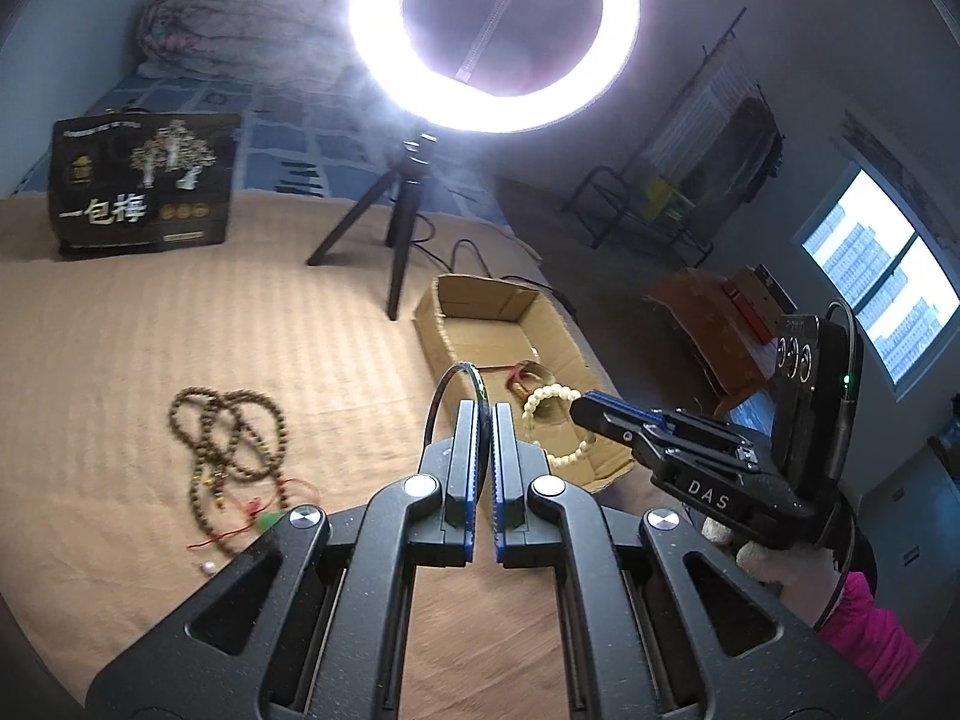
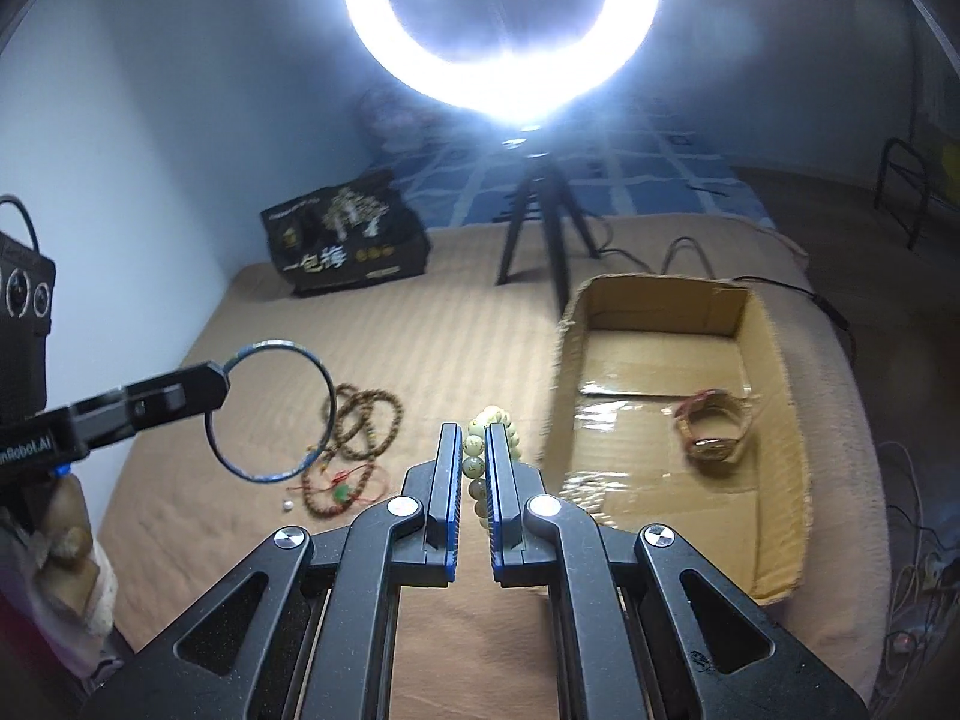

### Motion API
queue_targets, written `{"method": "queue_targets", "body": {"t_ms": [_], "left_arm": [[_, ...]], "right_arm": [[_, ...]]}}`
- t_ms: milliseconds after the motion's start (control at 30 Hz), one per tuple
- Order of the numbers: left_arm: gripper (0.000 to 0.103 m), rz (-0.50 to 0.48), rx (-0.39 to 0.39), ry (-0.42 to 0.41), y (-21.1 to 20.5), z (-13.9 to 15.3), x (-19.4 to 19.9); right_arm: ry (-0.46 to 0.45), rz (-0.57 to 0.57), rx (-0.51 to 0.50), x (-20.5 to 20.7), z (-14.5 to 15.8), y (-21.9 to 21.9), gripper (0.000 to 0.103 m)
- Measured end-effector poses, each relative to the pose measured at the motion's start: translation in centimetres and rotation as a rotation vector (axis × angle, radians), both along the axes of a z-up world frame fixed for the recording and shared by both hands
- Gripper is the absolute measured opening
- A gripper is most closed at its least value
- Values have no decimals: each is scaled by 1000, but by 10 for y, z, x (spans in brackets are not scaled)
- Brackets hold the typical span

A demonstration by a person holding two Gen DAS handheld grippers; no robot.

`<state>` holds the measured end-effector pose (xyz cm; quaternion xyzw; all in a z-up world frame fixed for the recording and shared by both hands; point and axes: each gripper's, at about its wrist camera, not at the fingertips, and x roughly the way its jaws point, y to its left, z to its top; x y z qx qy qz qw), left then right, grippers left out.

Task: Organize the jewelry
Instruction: 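Carry the bracelet in the right tool while the left tool carries the bangle to the box, then open the right tool in the box while the left tool releases the bangle beside it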

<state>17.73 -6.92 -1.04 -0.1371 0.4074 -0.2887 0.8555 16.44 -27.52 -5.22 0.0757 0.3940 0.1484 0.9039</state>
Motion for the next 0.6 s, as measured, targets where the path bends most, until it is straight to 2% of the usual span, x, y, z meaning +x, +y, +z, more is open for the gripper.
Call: {"method": "queue_targets", "body": {"t_ms": [367,600], "left_arm": [[1,-65,8,8,-67,-14,28],[1,-100,52,12,-113,-29,46]], "right_arm": [[38,-106,-29,8,-16,-53,6],[68,-143,-45,11,-29,-74,6]]}}
